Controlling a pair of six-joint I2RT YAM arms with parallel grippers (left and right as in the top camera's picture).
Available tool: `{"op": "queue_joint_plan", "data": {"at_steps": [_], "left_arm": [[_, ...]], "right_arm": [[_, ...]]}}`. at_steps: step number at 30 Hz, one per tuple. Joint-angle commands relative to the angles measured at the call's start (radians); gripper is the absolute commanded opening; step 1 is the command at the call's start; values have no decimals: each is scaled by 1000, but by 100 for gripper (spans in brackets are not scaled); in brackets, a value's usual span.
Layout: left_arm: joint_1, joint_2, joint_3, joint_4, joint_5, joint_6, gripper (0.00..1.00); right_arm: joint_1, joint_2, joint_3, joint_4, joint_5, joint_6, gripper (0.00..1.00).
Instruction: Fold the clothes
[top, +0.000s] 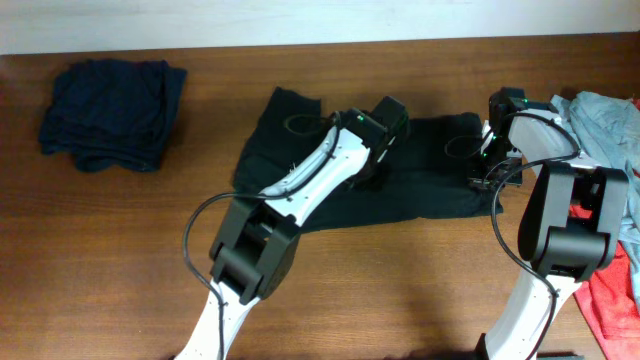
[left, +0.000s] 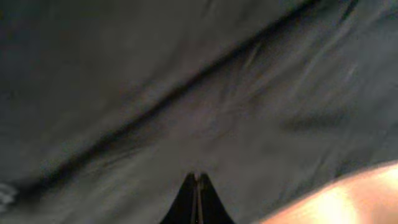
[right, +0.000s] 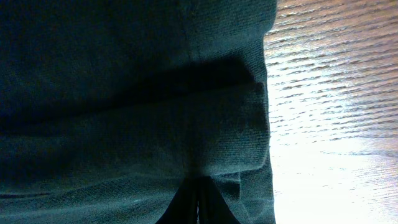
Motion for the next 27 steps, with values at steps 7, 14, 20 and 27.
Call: {"op": "queue_joint_plan", "data": {"at_steps": [7, 14, 20, 27], "left_arm": [[39, -31, -117, -5, -73, 21, 1], [100, -31, -229, 45, -73, 21, 1], [156, -31, -266, 20, -53, 21, 1], [159, -34, -268, -75, -68, 21, 1]], "right_arm": [[2, -6, 2, 11, -3, 6, 5], [2, -6, 2, 4, -2, 6, 5], [2, -6, 2, 4, -2, 6, 5], [2, -6, 2, 10, -2, 6, 5]]}}
